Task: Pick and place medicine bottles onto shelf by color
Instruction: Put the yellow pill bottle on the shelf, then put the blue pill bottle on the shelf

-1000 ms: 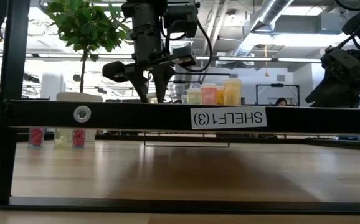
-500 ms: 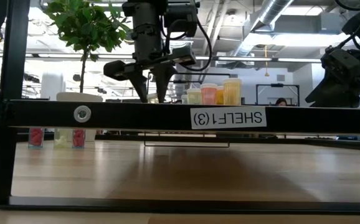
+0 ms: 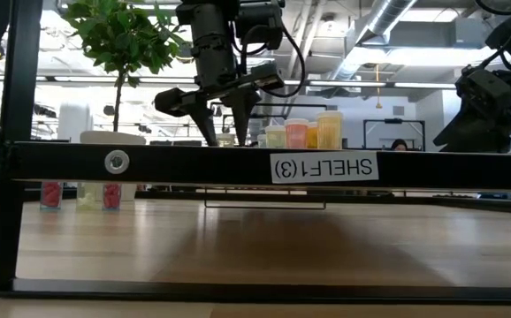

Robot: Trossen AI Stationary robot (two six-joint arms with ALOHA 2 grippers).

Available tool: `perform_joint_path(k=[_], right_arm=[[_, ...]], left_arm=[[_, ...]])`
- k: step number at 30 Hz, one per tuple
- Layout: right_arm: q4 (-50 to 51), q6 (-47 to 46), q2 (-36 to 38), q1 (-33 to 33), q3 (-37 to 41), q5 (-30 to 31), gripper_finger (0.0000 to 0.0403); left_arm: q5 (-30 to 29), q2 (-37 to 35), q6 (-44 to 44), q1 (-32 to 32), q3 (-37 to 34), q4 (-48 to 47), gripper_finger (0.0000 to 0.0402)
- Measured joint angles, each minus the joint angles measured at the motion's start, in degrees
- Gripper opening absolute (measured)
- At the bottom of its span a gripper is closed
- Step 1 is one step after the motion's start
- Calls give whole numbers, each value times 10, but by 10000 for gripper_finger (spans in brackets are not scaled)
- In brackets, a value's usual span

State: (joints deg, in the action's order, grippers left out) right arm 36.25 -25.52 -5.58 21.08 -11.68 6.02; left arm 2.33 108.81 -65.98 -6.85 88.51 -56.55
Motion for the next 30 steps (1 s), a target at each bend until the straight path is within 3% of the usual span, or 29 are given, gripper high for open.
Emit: perform_joint_path(k=[6, 14, 22, 26, 30], right_arm=[[0, 0, 0, 0, 0, 0, 234], [0, 0, 0, 0, 0, 0, 234], [0, 0, 0, 0, 0, 0, 234], [0, 0, 0, 0, 0, 0, 234], [0, 0, 0, 0, 0, 0, 234]], left_arm=[[-4, -22, 3, 7, 0, 4, 179], [-67, -91, 7, 27, 1, -15, 179], [-157, -147, 34, 67, 1, -176, 179], [-158, -148, 145, 75, -3, -268, 179], [-126, -148, 330, 75, -33, -288, 179]])
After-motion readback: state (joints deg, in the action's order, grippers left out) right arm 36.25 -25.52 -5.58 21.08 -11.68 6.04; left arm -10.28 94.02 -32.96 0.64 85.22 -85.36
